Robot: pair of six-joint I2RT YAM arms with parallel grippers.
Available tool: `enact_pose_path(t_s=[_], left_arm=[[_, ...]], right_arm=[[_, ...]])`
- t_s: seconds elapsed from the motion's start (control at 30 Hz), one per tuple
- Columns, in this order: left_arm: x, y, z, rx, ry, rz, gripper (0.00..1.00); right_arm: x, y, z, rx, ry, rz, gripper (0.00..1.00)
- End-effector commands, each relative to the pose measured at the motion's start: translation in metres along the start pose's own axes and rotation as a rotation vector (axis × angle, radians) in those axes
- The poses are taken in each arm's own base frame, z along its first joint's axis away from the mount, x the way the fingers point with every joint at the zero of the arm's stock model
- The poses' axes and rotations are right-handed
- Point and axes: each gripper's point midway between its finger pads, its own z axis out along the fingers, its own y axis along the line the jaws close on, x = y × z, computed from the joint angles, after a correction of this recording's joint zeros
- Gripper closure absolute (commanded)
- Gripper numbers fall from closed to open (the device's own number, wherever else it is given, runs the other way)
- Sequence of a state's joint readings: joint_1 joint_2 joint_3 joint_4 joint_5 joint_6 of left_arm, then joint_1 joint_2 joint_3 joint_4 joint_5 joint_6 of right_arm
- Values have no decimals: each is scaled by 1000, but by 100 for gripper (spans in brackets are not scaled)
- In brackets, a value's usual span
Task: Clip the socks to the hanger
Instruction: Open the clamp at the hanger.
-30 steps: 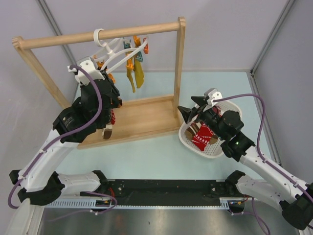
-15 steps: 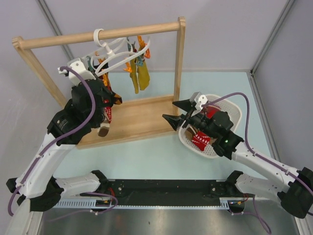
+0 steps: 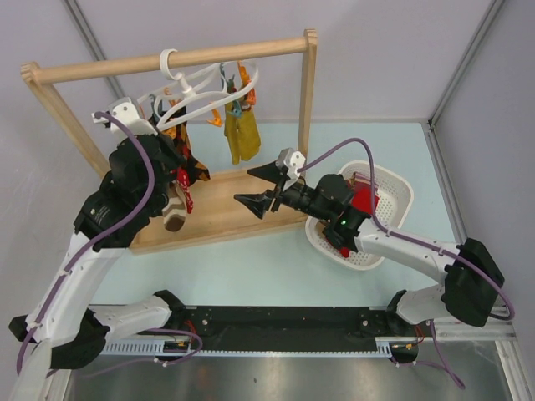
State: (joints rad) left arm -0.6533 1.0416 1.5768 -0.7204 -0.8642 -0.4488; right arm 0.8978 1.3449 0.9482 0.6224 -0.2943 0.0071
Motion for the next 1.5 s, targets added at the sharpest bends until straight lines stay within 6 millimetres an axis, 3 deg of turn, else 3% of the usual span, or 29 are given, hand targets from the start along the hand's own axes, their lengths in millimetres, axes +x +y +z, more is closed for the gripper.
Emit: enact_pose_path(t_s=[0.0, 0.17, 0.3, 0.33, 0.4, 0.47, 0.7, 1.0, 1.17, 1.2, 1.4, 1.47], left_arm=[[-3, -14, -5, 109, 14, 1, 86], [5, -41, -15, 259, 99, -3, 85], [11, -51, -19, 306, 141, -4, 85], [11, -51, -19, 308, 141, -6, 85], [11, -51, -19, 306, 141, -10, 85], [10, -49, -19, 301, 137, -11, 85], [4, -36, -18, 248, 103, -25, 76], [-3, -22, -27, 230, 73, -56, 48], [-5, -19, -32, 227, 91, -60, 31], [-2, -18, -32, 225, 102, -54, 27], [-5, -24, -37, 209, 142, -105, 24], [0, -39, -41, 219, 155, -91, 24]], right_arm=[[-44, 9, 24, -52, -138, -43, 23], [-47, 7, 43, -74, -168, -79, 23], [-53, 5, 58, -89, -196, -91, 23], [-63, 4, 61, -97, -222, -98, 23], [-58, 2, 69, -114, -222, -90, 23], [-70, -4, 75, -116, -255, -91, 23], [-65, -12, 91, -127, -251, -97, 24], [-49, -11, 87, -115, -148, -90, 24], [-51, -21, 75, -43, -107, -102, 23], [-43, -23, 71, -30, -77, -95, 23], [-43, -32, 44, 57, -33, -91, 22], [-38, -36, 36, 80, -17, -87, 22]])
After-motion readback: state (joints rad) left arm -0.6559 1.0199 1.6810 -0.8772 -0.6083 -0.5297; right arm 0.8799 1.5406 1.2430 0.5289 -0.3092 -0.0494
